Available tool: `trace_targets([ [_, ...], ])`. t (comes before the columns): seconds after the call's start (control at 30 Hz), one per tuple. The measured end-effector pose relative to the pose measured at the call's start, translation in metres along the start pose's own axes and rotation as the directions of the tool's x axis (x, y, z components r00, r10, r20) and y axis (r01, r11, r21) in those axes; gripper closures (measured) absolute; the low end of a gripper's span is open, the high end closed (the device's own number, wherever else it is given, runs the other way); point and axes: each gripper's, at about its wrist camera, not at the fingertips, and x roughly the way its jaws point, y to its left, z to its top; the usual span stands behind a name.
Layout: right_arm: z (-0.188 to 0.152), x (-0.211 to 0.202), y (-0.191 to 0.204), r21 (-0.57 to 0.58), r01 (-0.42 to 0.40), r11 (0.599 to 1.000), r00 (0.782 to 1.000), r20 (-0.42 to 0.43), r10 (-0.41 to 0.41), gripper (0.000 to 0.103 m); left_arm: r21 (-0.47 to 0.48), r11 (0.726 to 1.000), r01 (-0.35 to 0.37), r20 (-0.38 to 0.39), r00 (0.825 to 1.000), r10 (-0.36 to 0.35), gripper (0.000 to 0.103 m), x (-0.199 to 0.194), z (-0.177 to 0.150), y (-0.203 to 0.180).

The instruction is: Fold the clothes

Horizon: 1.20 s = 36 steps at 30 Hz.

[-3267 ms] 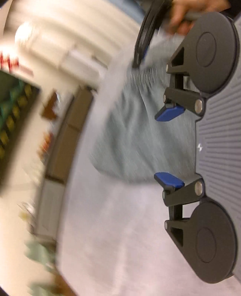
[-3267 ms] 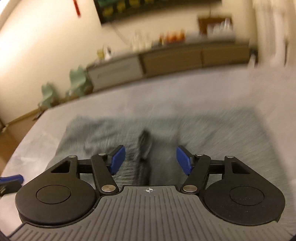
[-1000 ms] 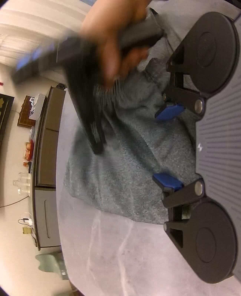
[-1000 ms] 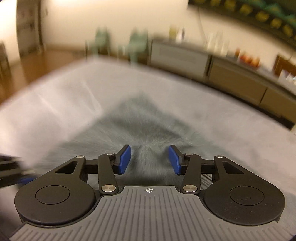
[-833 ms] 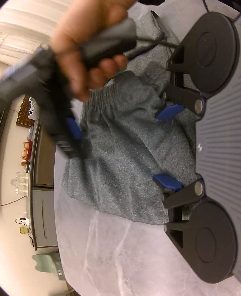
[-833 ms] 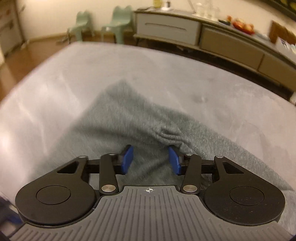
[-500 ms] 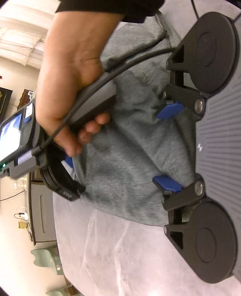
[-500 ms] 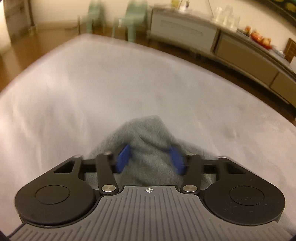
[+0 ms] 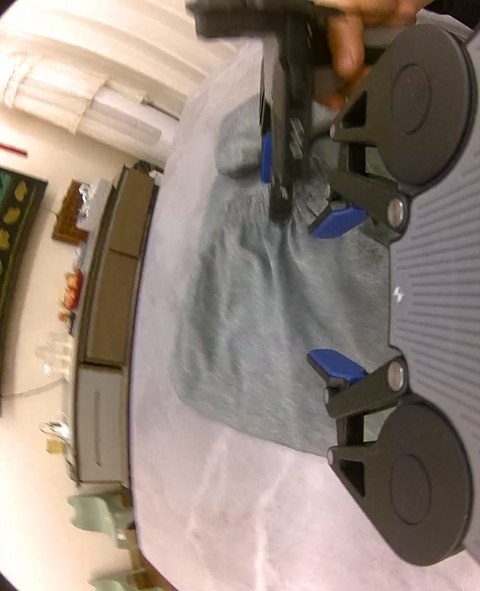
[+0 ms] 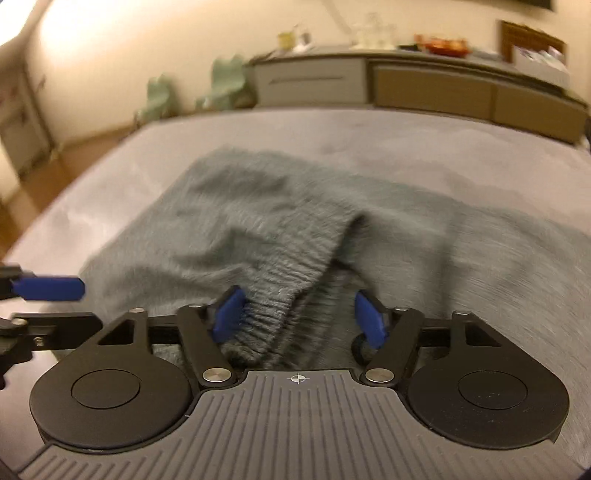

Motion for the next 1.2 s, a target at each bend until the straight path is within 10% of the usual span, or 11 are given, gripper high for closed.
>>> trace_targets([
  [0.13,-0.029,-0.1,-0.042,0.112,0.129,0.985,0.97,0.191,-0.149,0.008,0.061,0.996,0.072,0.05,0.996,-0.075,0.023,-0.003,0.015,-0.03],
  [0.27,-0.088,-0.143,-0.095,0.235,0.369,0.899,0.903,0.137,-0.407,0.008,0.084,0.984,0.158,-0.001,0.987,-0.159,0.015,0.017,0.043,-0.09],
  [0.37,-0.101,-0.143,-0.115,0.296,0.291,0.91,0.942,0.078,-0.326,0.034,0.179,0.967,0.18,-0.057,0.983,-0.172,0.011,0.035,0.065,-0.161],
  [0.43,-0.102,-0.147,-0.108,0.255,0.245,0.935,0.957,0.094,-0.276,0.079,0.277,0.942,0.189,-0.123,0.979,-0.16,0.008,0.053,0.074,-0.212],
  [0.6,-0.096,-0.157,-0.053,-0.027,0.334,0.942,0.911,0.265,-0.315,0.091,0.457,0.886,0.075,-0.232,0.972,0.038,0.009,0.114,0.068,-0.282],
  [0.73,-0.099,-0.168,-0.037,-0.107,0.346,0.932,0.902,0.311,-0.299,0.09,0.519,0.855,0.02,-0.29,0.945,0.154,0.077,0.147,0.055,-0.282],
  [0.77,-0.099,-0.166,-0.038,-0.094,0.353,0.931,0.9,0.307,-0.311,0.088,0.488,0.872,0.026,-0.297,0.945,0.138,0.079,0.146,0.058,-0.274],
  [0.83,-0.098,-0.165,-0.048,-0.029,0.399,0.917,0.879,0.295,-0.373,0.017,0.427,0.903,0.038,-0.309,0.945,0.106,0.085,0.143,0.063,-0.26],
  [0.87,-0.098,-0.166,-0.052,0.003,0.421,0.907,0.867,0.291,-0.404,0.003,0.404,0.914,0.047,-0.31,0.947,0.088,0.085,0.138,0.067,-0.255],
  [1.0,-0.092,-0.158,-0.066,0.033,0.237,0.971,0.951,0.195,-0.239,0.07,0.324,0.942,0.089,-0.321,0.947,0.021,0.086,0.129,0.082,-0.241],
  [1.2,-0.088,-0.204,-0.034,-0.113,0.34,0.934,0.9,0.326,-0.288,0.081,0.179,0.955,0.237,-0.258,0.948,-0.187,0.086,0.083,0.108,-0.207],
])
